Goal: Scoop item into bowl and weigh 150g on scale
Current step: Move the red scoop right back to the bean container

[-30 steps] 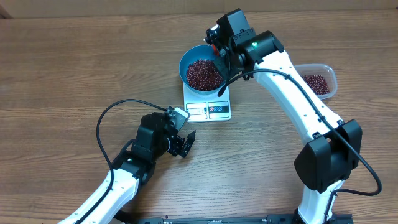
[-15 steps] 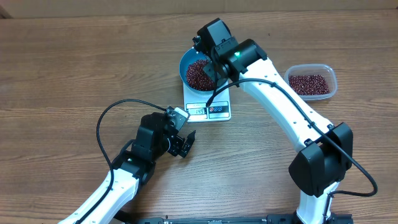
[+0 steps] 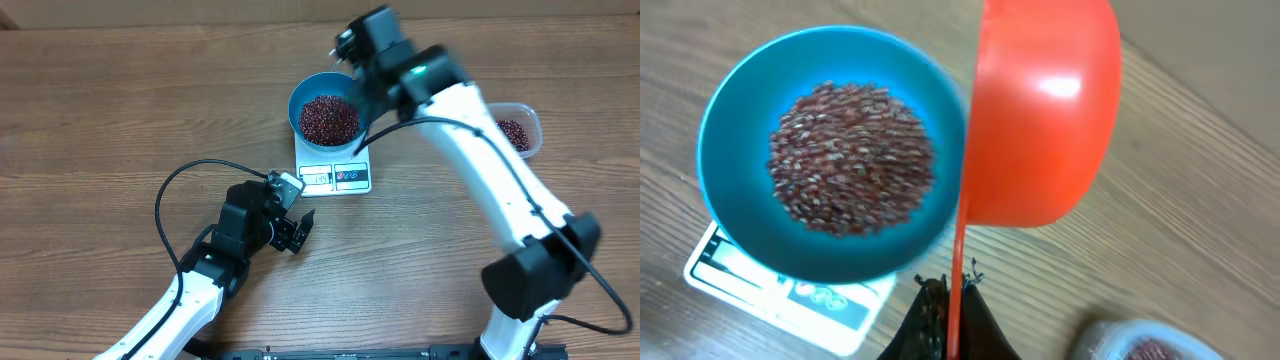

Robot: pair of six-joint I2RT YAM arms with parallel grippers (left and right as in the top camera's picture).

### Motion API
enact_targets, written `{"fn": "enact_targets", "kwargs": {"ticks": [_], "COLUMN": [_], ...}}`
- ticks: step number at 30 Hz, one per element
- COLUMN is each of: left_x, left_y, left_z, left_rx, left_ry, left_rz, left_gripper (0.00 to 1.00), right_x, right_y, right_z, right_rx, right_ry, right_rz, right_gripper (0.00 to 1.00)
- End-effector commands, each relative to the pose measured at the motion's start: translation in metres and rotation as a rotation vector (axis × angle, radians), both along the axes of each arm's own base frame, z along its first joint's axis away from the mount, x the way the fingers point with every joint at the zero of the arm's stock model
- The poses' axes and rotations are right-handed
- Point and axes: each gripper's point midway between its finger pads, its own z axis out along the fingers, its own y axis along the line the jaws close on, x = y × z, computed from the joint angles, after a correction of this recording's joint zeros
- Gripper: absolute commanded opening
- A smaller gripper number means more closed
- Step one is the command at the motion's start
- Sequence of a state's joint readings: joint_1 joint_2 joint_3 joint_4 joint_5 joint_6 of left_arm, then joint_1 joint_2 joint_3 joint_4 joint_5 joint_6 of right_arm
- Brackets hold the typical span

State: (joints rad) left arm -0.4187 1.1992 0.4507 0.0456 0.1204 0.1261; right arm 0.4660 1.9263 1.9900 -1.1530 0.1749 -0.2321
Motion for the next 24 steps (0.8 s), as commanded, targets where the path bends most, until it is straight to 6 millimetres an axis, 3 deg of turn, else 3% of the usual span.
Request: {"fn": "enact_targets", "kwargs": {"ticks": [1,6,13,18,24], "left_x": [0.0,0.0,0.0,0.0,0.0], "left_y": [-0.001,-0.001,-0.001,-0.001,-0.001], "left_z": [-0.002,-0.002,-0.002,-0.002,-0.002], "left_rx": [-0.009,-0.009,-0.009,-0.009,-0.009], "left_ry": [0.011,0.011,0.011,0.012,0.011], "left_rz": [0.006,0.006,0.006,0.006,0.006], "left_gripper": [1.0,1.0,0.99,0.99,0.99], "right_x": [0.001,-0.003,-0.022,-0.032,-0.037], "right_y": [-0.032,-0.092,-0.183,-0.223,-0.242], "right_z": [0.057,0.058,0.028,-0.008,-0.057], "right_rx": [0.117,0.155,0.145,0.145,0.151], "right_ry": [-0.063,0.023,0.172,0.259,0.32], "right_rz": [-0.066,-0.188,-0.418,-0.522,-0.574], "right_gripper": [0.04,0.04,0.04,0.04,0.04]}}
